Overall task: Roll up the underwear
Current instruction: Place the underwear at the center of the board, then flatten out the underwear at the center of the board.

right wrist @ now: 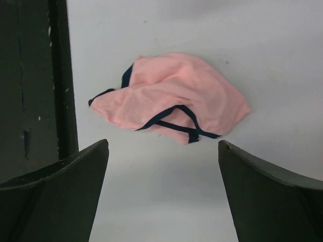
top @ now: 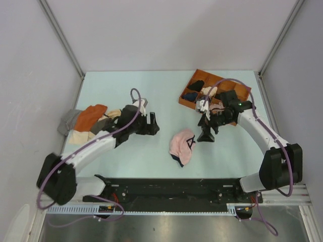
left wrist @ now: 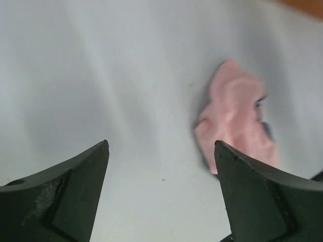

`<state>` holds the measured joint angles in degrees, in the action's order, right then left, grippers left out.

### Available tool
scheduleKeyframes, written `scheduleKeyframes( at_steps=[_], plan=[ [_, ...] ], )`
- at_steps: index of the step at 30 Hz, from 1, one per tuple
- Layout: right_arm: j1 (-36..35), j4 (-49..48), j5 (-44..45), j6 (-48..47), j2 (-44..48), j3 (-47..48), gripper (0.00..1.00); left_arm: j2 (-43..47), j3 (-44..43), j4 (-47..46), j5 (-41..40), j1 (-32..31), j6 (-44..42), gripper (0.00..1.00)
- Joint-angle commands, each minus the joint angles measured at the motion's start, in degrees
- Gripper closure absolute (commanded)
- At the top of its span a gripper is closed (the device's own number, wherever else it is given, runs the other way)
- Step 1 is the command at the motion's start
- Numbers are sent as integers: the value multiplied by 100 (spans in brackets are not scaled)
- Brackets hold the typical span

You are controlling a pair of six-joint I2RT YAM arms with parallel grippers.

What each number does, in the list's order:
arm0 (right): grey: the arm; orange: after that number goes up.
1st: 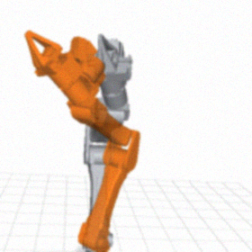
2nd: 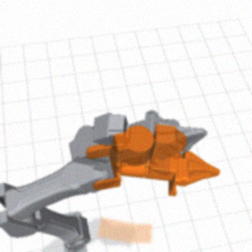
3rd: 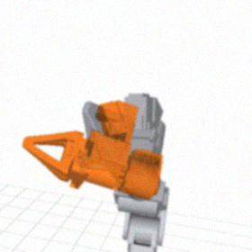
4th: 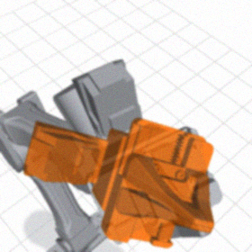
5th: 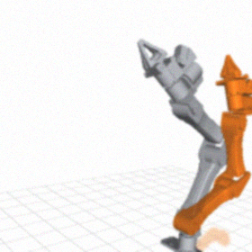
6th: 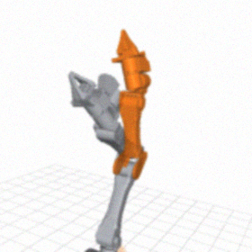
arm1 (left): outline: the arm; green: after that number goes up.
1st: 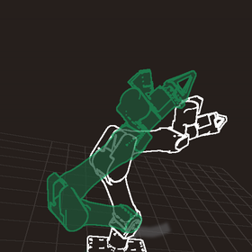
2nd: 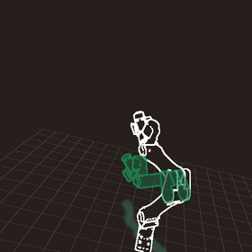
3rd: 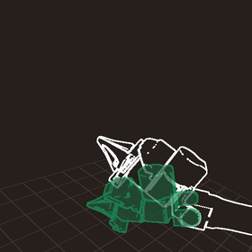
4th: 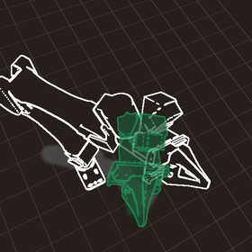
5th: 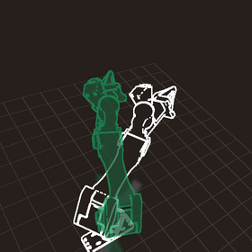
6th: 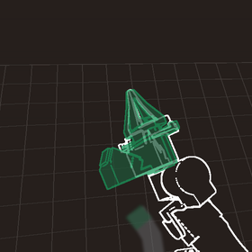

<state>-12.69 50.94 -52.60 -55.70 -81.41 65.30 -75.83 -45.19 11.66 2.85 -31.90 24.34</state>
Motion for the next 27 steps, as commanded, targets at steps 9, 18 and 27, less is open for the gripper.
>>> scheduleKeyframes(
  at_steps=[9, 18, 27],
  plan=[
    [-2164, 822, 741, -3922, -736, -333, 17, 1781, 871, -613, 148, -62, -571, 9],
    [-3248, 75, 1795, -3361, -1088, -755, 36, 2774, 792, 144, -1155, -62, -263, 9],
    [-3311, -699, 1859, -2545, -710, -941, 88, 3259, 1231, -1041, 600, -88, -579, 5]
  ],
)
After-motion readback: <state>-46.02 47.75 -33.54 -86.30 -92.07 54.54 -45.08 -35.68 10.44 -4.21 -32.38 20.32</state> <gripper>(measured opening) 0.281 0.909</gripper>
